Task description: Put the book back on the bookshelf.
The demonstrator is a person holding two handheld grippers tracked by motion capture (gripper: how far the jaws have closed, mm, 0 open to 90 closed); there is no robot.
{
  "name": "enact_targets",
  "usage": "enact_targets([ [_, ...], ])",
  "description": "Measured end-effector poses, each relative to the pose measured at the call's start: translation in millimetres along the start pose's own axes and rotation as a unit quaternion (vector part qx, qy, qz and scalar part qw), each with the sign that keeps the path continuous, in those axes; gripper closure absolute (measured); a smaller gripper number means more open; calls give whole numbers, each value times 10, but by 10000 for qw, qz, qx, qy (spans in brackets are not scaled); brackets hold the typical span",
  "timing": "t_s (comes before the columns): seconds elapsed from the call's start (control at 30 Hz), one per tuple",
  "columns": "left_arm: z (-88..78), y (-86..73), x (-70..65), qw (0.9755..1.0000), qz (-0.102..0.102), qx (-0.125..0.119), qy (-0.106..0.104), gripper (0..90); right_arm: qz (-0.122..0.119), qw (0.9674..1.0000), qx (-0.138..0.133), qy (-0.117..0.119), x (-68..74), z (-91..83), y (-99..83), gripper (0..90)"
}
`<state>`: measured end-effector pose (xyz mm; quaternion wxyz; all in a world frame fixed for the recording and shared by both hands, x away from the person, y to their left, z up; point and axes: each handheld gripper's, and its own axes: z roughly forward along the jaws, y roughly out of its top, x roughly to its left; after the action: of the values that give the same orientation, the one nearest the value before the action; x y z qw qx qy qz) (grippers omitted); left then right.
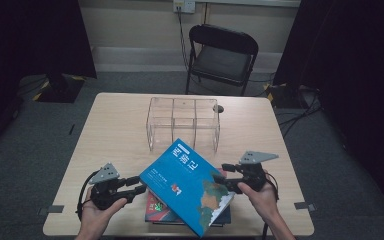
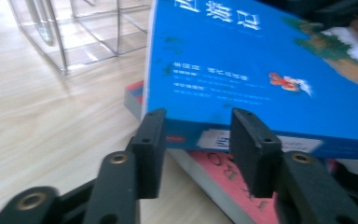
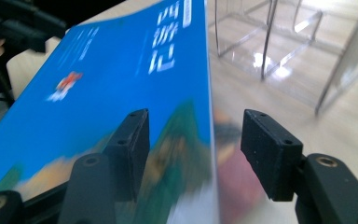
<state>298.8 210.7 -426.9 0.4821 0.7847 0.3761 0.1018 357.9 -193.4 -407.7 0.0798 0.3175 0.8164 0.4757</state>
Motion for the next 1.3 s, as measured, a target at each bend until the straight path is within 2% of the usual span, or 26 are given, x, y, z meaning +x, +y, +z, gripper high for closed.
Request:
enact_targets([
  [0.03, 25, 0, -30, 9999, 104, 66, -16, 544, -6, 10000, -19, 26, -26, 66, 34, 401],
  [0.1, 32, 4, -74, 9995, 282, 91, 127, 524, 29, 9999, 22, 96, -88, 195, 62, 381],
  [0.17, 28, -2, -50, 9998, 189, 45, 66, 528, 181, 9994, 4, 304, -144, 276, 48, 381],
  [0.2, 25, -9, -25, 9999, 143, 15, 2, 547, 219, 9990, -26, 384, -158, 273, 39, 436],
  [0.23, 23, -11, -8, 10000, 84, -9, -52, 560, 225, 9984, -31, 515, -156, 265, 29, 492],
  [0.27, 22, -10, 4, 9999, 104, 6, -78, 561, 211, 9976, 2, 654, -137, 262, 23, 513],
  [0.3, 26, -10, 1, 9999, 111, -14, -60, 561, 138, 9975, 43, 687, -106, 262, 16, 510],
  [0.47, 73, 15, -9, 9998, 158, -24, 105, 551, 79, 9989, 96, 443, -2, 210, -3, 507],
  [0.57, 123, 42, 11, 9998, 172, -23, 106, 535, 116, 9988, 62, 475, 41, 153, -66, 502],
  [0.63, 149, 51, 79, 9998, -104, -10, -146, 557, 80, 9989, 93, 447, 83, 108, -92, 501],
  [0.7, 167, 45, 124, 9995, -174, -43, -276, 565, 84, 9991, 97, 403, 125, 62, -125, 501],
  [0.8, 181, 54, 121, 9994, -141, -73, -295, 578, 97, 9994, 23, 328, 175, 23, -173, 501],
  [1.0, 228, 88, 151, 9994, -98, -63, -328, 584, 16, 9998, 83, 186, 253, -40, -196, 499],
  [1.17, 320, 168, 159, 9998, -18, -43, -201, 560, 68, 9998, 96, 162, 297, -122, -254, 499],
  [1.3, 400, 225, 176, 9998, -7, -37, -184, 561, 83, 9998, 136, 137, 351, -195, -299, 499],
])
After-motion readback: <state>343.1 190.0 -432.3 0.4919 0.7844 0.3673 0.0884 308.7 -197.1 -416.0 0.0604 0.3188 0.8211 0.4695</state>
